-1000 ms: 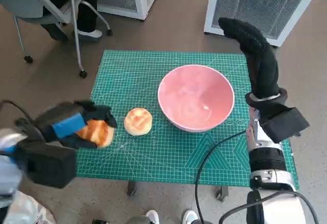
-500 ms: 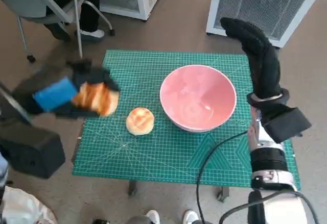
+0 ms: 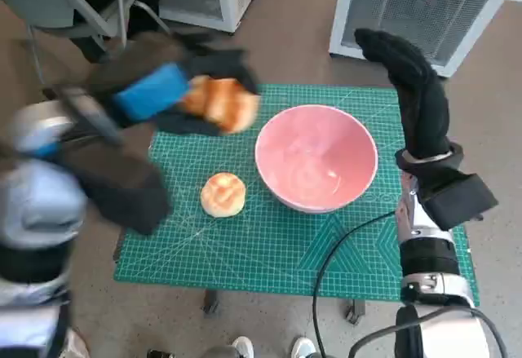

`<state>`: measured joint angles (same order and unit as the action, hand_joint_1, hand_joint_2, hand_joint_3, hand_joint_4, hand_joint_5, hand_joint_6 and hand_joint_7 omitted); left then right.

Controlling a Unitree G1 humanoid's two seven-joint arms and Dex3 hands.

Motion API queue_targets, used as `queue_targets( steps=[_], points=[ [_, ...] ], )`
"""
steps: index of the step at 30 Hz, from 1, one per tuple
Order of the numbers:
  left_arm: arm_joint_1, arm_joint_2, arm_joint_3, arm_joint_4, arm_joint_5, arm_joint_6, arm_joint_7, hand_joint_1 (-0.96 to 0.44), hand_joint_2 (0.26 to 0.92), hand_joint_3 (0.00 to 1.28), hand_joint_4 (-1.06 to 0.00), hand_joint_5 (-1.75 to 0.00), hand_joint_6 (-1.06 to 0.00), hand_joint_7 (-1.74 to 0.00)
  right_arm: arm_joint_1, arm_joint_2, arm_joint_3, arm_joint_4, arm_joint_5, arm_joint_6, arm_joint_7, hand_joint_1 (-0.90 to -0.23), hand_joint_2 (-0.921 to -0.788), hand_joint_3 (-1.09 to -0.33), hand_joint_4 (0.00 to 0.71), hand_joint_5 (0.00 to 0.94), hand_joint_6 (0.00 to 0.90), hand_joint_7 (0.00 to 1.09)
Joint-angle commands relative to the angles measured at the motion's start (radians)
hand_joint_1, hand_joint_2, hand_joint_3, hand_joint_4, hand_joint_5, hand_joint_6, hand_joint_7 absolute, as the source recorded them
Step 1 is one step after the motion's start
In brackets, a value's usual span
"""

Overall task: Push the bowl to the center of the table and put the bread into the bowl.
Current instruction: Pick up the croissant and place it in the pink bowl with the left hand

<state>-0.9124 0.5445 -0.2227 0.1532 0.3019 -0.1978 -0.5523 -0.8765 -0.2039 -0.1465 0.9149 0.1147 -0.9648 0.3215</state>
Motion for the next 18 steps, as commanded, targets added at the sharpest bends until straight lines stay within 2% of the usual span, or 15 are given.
queue_targets(
  steps=[1,6,11,18],
  points=[
    [-0.075,-0.065,-0.072,0.174,0.054,-0.11,0.031,0.0,0.917,0.04,-0.71,-1.06,-0.69,-1.18,0.034,-0.003,-0.001,-0.01,0.001,0.004,-0.004,-0.674,-0.921,-0.783,0.286,0.0,0.02,0.59],
    [-0.148,-0.131,-0.127,0.354,0.123,-0.197,0.087,0.0,0.92,0.06,-0.65,-1.16,-0.68,-1.17,0.044,-0.011,-0.006,-0.023,0.005,0.01,-0.004,-0.675,-0.921,-0.786,0.285,0.0,0.019,0.59],
    [-0.217,-0.194,-0.175,0.53,0.191,-0.253,0.158,0.0,0.92,0.07,-0.68,-1.18,-0.64,-1.15,0.049,-0.017,-0.013,-0.028,0.015,0.017,0.0,-0.675,-0.921,-0.788,0.284,0.0,0.016,0.59],
    [-0.295,-0.275,-0.23,0.74,0.257,-0.265,0.23,0.0,0.92,0.07,-0.71,-1.14,-0.6,-1.2,0.061,-0.021,-0.019,-0.046,0.021,0.019,-0.001,-0.678,-0.921,-0.786,0.279,0.0,0.011,0.6]
  ],
)
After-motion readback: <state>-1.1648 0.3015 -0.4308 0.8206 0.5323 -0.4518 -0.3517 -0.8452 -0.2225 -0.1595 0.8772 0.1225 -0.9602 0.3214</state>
